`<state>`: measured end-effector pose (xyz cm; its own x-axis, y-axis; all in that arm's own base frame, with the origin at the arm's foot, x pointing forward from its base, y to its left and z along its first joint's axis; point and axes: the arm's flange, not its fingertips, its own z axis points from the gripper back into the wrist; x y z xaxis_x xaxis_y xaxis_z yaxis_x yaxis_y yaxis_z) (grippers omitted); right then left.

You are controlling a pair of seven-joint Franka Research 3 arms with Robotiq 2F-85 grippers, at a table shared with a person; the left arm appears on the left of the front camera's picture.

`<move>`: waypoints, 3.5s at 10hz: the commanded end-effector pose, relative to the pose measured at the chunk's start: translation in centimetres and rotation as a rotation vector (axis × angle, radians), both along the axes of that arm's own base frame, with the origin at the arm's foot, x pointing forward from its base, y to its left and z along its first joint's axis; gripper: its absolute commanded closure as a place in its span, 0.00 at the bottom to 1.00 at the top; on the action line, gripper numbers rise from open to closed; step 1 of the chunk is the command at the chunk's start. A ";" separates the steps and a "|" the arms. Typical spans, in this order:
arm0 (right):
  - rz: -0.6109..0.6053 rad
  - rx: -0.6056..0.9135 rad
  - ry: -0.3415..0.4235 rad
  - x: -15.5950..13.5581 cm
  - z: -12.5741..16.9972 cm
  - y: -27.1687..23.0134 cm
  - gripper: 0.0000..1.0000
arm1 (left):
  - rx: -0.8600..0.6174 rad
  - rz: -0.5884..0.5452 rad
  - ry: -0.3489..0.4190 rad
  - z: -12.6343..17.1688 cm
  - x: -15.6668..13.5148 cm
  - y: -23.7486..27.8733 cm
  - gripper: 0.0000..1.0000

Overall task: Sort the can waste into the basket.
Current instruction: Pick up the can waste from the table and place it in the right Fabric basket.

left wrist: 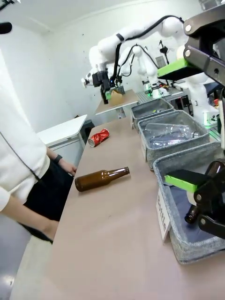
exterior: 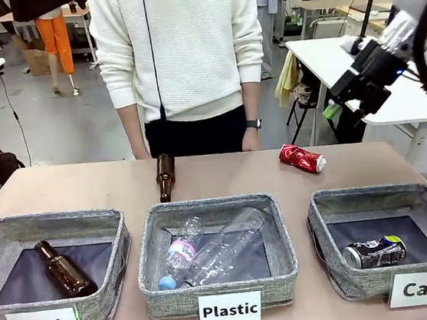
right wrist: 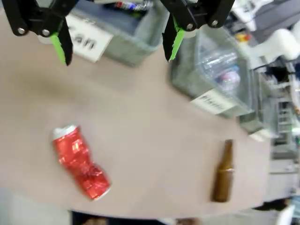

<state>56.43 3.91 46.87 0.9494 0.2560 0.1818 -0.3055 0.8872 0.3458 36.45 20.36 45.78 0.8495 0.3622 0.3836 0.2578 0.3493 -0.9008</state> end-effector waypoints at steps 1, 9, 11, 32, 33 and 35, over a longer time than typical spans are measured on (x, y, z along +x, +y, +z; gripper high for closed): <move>-0.038 -0.166 -0.131 2.5 -2.9 1.1 0.00 | -0.020 0.003 -0.003 0.4 -0.2 -0.1 0.00; 0.166 -0.084 -0.255 4.3 -14.5 5.2 0.00 | -0.020 0.003 -0.003 0.4 -0.2 -0.1 0.00; 0.163 -0.093 -0.250 4.3 -15.8 5.2 0.00 | -0.020 0.003 -0.003 0.4 -0.2 -0.1 0.00; 0.091 -0.151 -0.301 4.4 -16.6 4.6 1.00 | -0.020 0.003 -0.003 0.4 -0.2 -0.1 0.00; 0.077 -0.084 -0.282 3.9 -15.0 4.4 1.00 | -0.020 0.003 -0.003 0.4 -0.2 -0.1 0.00; 0.085 0.029 -0.249 1.1 -8.4 2.8 0.61 | -0.020 0.003 -0.003 0.4 -0.2 -0.1 0.00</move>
<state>59.98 8.95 34.64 0.8504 0.3357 0.4052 -0.4443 0.8706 0.2111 36.44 20.37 45.82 0.8493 0.3621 0.3842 0.2583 0.3496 -0.9006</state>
